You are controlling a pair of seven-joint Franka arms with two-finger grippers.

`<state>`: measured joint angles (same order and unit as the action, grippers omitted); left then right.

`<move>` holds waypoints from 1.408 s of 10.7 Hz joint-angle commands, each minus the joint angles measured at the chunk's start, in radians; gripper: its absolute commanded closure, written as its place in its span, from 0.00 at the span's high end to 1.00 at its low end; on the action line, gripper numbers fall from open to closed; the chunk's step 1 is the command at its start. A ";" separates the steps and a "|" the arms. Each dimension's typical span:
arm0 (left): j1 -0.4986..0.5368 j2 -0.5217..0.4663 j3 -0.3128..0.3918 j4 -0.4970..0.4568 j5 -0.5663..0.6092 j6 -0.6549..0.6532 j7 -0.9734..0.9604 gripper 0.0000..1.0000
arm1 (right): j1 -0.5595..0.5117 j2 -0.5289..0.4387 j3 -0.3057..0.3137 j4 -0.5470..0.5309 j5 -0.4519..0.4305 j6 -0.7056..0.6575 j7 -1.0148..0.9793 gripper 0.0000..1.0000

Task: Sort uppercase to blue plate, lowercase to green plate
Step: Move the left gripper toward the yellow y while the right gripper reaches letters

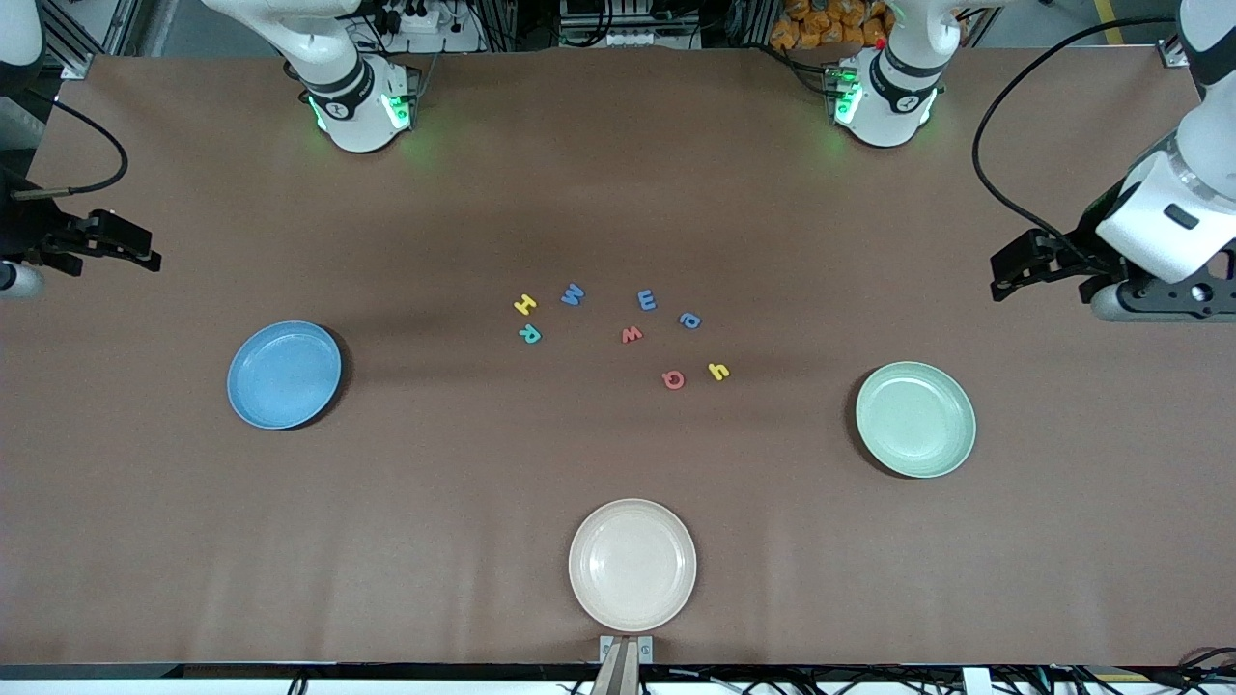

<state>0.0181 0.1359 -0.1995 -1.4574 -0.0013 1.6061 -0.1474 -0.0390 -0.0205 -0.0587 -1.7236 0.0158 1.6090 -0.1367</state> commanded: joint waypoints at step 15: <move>-0.391 0.327 -0.006 -0.448 0.085 0.764 -0.628 1.00 | 0.301 0.137 0.017 -0.390 0.059 0.555 0.075 1.00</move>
<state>-0.3277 0.4465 -0.2145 -1.8986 0.0279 2.3296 -0.6832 0.2043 0.1324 -0.0351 -2.0440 0.0645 2.0924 -0.0671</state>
